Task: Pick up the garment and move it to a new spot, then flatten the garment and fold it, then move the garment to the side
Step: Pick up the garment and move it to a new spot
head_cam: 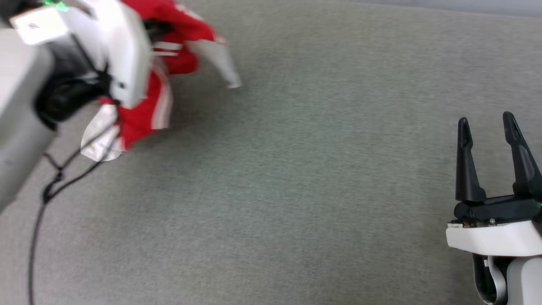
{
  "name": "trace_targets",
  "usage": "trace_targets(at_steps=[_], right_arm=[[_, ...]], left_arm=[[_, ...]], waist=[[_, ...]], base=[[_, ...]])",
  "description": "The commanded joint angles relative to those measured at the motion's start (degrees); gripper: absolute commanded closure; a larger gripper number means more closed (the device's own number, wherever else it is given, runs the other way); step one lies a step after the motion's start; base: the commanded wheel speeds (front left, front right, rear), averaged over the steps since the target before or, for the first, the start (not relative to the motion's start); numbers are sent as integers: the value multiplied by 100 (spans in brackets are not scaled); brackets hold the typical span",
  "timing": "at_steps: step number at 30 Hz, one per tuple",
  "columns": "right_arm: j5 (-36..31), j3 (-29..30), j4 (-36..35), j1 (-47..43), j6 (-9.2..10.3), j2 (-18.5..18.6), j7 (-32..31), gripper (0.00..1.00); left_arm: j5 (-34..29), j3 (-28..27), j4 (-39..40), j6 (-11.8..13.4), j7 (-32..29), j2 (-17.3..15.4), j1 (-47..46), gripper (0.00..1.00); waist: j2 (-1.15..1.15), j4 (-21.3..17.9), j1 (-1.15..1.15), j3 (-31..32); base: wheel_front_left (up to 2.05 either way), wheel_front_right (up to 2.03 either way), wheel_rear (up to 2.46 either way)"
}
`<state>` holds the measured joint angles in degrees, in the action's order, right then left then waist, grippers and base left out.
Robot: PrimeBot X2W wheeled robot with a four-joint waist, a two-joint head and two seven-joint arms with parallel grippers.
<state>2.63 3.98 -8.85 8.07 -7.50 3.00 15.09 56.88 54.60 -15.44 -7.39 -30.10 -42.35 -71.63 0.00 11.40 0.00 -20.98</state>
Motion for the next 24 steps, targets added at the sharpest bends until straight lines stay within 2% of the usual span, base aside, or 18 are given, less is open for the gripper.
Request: trace_targets(at_steps=[1, 16, 17, 21, 24], right_arm=[[51, 18, 5, -46, 2, -21, 12, 0], [443, 293, -12, 11, 2, -21, 12, 0], [443, 293, -12, 11, 2, -21, 12, 0], [504, 359, -26, 7, 2, -22, 12, 0], [545, 365, -13, 43, 2, -21, 12, 0]], left_arm=[[-32, 83, 100, 2, 110, 119, -135, 100], [9, 1714, 593, 2, 1151, 1781, -490, 100], [9, 1714, 593, 2, 1151, 1781, -490, 100], [-124, 1868, 542, 2, 1157, 2157, -154, 100], [-408, 1884, 588, 1, 822, 2496, 457, 100]], waist=[[0, -209, 0, 118], [0, -1442, 0, 64], [0, -1442, 0, 64], [0, -1588, 0, -28], [0, -1651, 0, -112]], base=[[0, 0, 0], [0, 0, 0], [0, 0, 0], [0, 0, 0], [0, 0, 0]])
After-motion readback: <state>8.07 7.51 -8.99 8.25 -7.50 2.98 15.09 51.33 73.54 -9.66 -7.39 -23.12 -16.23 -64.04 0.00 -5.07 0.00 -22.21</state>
